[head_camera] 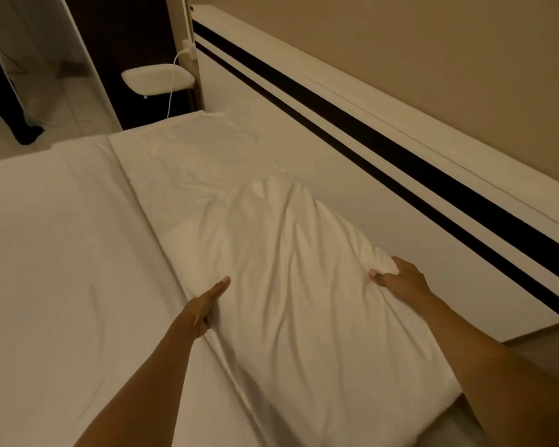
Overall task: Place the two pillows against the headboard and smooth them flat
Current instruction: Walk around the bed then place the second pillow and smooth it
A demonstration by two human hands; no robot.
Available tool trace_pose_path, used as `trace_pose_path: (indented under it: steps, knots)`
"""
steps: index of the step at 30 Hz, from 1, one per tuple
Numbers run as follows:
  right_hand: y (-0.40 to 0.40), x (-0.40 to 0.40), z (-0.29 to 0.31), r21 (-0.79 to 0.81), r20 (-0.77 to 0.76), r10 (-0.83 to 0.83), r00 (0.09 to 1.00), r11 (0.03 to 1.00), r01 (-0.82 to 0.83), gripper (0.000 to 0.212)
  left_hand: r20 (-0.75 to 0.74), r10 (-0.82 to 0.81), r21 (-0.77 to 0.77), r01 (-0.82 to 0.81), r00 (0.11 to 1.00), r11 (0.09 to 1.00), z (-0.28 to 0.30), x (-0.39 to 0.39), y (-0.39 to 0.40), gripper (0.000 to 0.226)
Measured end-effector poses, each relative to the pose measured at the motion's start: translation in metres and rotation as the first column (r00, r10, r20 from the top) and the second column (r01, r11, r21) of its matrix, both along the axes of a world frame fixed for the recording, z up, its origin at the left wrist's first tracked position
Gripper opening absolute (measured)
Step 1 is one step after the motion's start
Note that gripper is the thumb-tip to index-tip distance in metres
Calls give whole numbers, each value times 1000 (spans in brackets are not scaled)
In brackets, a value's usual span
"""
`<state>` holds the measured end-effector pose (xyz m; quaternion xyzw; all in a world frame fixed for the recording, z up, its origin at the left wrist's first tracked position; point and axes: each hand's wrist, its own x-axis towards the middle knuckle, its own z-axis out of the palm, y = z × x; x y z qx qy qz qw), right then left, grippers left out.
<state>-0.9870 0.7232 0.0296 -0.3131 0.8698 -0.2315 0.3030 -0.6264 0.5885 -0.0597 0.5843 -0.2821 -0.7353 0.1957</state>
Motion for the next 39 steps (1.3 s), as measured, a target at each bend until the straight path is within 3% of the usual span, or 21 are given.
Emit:
trace_pose_path:
  steps: [12, 22, 27, 31, 33, 36, 38, 39]
  knots:
    - [-59, -68, -94, 3, 22, -107, 994, 994, 107, 51, 70, -43, -53, 47, 997, 998, -87, -76, -89, 78]
    - [-86, -83, -148, 20, -51, -32, 998, 999, 33, 52, 198, 9, -94, 9, 980, 996, -143, -83, -114, 79]
    - [-82, -89, -165, 49, -105, 23, 994, 999, -18, 54, 307, 3, -120, 36, 952, 992, -154, -87, -124, 83]
    - [-78, -95, -183, 62, -132, -20, 991, 998, 28, 57, 369, 27, -197, 49, 929, 979, -164, -98, -128, 79]
    - [-78, -90, -190, 57, -167, -63, 984, 996, 73, 57, 474, 77, -243, 46, 877, 969, -166, -104, -125, 90]
    - [-84, -77, -195, -15, -362, -83, 929, 996, 84, 56, 694, 210, -456, 194, 689, 869, -159, -115, -117, 99]
    - [-91, -66, -193, -106, -483, -99, 870, 993, 54, 53, 740, 277, -593, 402, 612, 698, -149, -129, -123, 87]
    - [-95, -61, -192, -143, -509, -114, 853, 989, 46, 52, 734, 272, -634, 484, 623, 602, -142, -140, -128, 80]
